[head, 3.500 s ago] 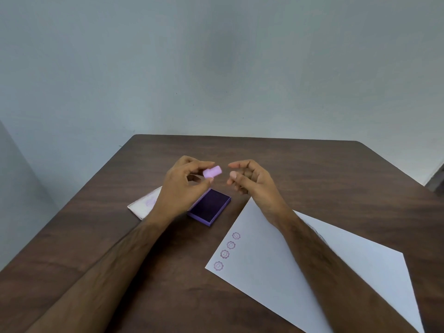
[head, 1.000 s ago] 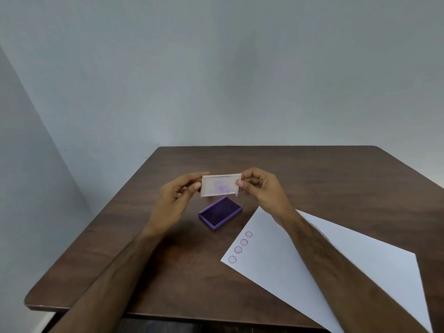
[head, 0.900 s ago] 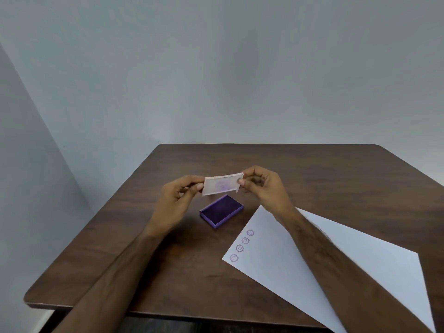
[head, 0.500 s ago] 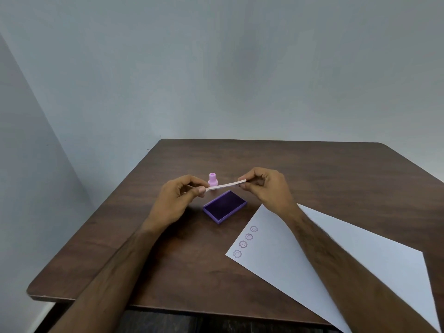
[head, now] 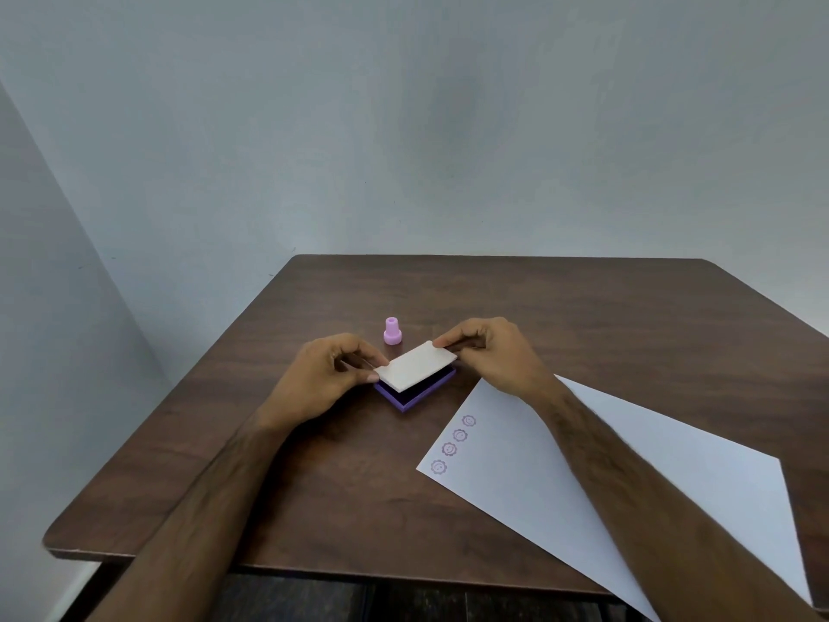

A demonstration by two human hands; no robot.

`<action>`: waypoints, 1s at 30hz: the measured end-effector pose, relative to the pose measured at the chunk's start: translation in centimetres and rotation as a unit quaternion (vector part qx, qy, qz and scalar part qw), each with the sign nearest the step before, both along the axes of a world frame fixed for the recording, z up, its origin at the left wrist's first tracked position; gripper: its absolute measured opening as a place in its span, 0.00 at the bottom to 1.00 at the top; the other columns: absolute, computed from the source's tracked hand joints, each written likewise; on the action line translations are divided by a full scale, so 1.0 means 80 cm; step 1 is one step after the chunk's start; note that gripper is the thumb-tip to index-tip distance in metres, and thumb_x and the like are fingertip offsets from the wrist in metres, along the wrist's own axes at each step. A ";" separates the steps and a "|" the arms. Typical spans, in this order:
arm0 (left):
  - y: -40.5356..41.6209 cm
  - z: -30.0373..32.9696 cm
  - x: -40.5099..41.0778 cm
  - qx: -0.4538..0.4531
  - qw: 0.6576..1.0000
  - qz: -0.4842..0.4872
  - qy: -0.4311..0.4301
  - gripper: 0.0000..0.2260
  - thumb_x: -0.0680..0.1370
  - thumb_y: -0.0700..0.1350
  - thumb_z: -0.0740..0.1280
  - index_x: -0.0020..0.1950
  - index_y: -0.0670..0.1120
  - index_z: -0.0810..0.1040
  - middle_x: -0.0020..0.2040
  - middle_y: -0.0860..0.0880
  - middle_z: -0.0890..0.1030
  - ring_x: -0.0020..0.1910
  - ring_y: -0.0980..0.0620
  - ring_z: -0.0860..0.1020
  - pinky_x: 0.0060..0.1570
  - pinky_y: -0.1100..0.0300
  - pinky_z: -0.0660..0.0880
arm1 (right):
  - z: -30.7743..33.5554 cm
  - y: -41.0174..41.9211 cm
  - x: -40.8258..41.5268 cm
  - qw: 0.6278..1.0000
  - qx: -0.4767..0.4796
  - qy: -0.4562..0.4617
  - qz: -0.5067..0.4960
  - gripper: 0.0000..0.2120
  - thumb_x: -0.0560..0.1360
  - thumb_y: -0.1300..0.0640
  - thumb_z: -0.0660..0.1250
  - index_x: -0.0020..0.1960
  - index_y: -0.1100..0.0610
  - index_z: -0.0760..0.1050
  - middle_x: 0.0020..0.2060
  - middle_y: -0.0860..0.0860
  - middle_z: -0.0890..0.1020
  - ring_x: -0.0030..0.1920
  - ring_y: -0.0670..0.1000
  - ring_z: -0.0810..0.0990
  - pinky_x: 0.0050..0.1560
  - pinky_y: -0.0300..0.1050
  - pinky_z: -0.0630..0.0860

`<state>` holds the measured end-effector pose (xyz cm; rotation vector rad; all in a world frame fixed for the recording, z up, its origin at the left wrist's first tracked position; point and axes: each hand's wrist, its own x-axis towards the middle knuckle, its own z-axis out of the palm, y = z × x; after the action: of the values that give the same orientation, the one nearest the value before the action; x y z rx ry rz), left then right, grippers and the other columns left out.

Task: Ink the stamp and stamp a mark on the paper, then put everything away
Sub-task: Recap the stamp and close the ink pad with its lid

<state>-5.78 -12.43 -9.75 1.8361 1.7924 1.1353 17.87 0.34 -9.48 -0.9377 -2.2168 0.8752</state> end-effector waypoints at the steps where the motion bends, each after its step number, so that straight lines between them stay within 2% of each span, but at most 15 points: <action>1: 0.000 0.000 0.000 -0.002 1.000 0.001 0.007 0.10 0.73 0.36 0.76 0.47 0.52 0.86 0.47 0.56 0.87 0.46 0.60 0.83 0.45 0.71 0.75 | 0.000 -0.001 0.000 1.000 0.004 -0.010 0.006 0.19 0.75 0.69 0.64 0.55 0.52 0.86 0.55 0.47 0.86 0.56 0.44 0.83 0.61 0.38 0.78; 4: -0.001 0.000 0.000 -0.006 1.000 0.000 0.011 0.10 0.72 0.36 0.76 0.47 0.50 0.86 0.46 0.56 0.86 0.46 0.61 0.82 0.44 0.73 0.73 | 0.000 -0.001 0.000 0.999 0.014 -0.036 0.020 0.12 0.78 0.62 0.68 0.57 0.52 0.86 0.56 0.45 0.85 0.54 0.42 0.81 0.53 0.27 0.73; 8: -0.002 0.000 -0.004 -0.008 0.999 -0.014 0.030 0.10 0.73 0.37 0.76 0.47 0.52 0.86 0.46 0.58 0.85 0.47 0.59 0.82 0.45 0.72 0.73 | 0.000 0.001 0.000 0.998 0.023 -0.041 0.030 0.10 0.76 0.56 0.74 0.56 0.51 0.86 0.53 0.45 0.85 0.51 0.39 0.81 0.48 0.24 0.72; 10: -0.002 0.001 -0.006 -0.007 0.999 -0.021 0.039 0.10 0.72 0.37 0.76 0.47 0.53 0.87 0.48 0.60 0.84 0.48 0.58 0.82 0.45 0.72 0.73 | 0.000 0.001 0.000 0.998 0.029 -0.047 0.036 0.10 0.75 0.56 0.75 0.56 0.51 0.86 0.53 0.46 0.85 0.51 0.41 0.82 0.50 0.26 0.73; 13: -0.003 0.002 -0.005 -0.012 0.999 -0.027 0.045 0.10 0.72 0.38 0.77 0.47 0.53 0.87 0.46 0.55 0.85 0.48 0.58 0.82 0.45 0.71 0.73 | 0.000 0.000 -0.002 0.997 0.033 -0.060 0.042 0.11 0.75 0.56 0.75 0.58 0.53 0.85 0.54 0.48 0.84 0.54 0.46 0.82 0.56 0.37 0.78; 16: -0.003 0.001 -0.004 -0.016 0.998 -0.029 0.050 0.10 0.71 0.39 0.78 0.47 0.52 0.87 0.46 0.54 0.85 0.47 0.57 0.81 0.45 0.71 0.73 | 0.001 -0.001 -0.003 0.996 0.035 -0.066 0.045 0.12 0.76 0.56 0.74 0.59 0.53 0.85 0.55 0.49 0.84 0.55 0.48 0.82 0.59 0.42 0.79; 20: -0.002 0.000 -0.005 -0.011 0.998 -0.031 0.060 0.09 0.71 0.40 0.78 0.47 0.53 0.88 0.47 0.54 0.84 0.48 0.56 0.81 0.45 0.71 0.72 | 0.001 -0.001 -0.004 0.996 0.036 -0.072 0.040 0.12 0.76 0.56 0.74 0.59 0.53 0.85 0.55 0.49 0.84 0.55 0.48 0.82 0.58 0.40 0.79; 24: -0.001 0.000 -0.005 -0.007 0.995 -0.044 0.092 0.10 0.71 0.41 0.78 0.46 0.56 0.87 0.47 0.55 0.83 0.50 0.56 0.80 0.46 0.71 0.73 | 0.003 -0.002 -0.003 0.994 0.038 -0.090 0.045 0.13 0.76 0.55 0.74 0.60 0.52 0.84 0.51 0.46 0.82 0.52 0.46 0.81 0.52 0.34 0.74; 30: -0.001 0.001 -0.004 0.000 0.992 -0.048 0.114 0.10 0.71 0.40 0.78 0.46 0.56 0.86 0.47 0.57 0.82 0.49 0.59 0.79 0.45 0.73 0.71 | 0.008 -0.004 -0.004 0.990 0.050 -0.118 0.056 0.14 0.77 0.55 0.73 0.62 0.52 0.83 0.53 0.47 0.82 0.51 0.45 0.79 0.53 0.36 0.75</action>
<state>-6.08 -12.49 -9.68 2.1010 1.7986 0.9208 17.53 0.04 -8.87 -0.9173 -2.5117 0.7260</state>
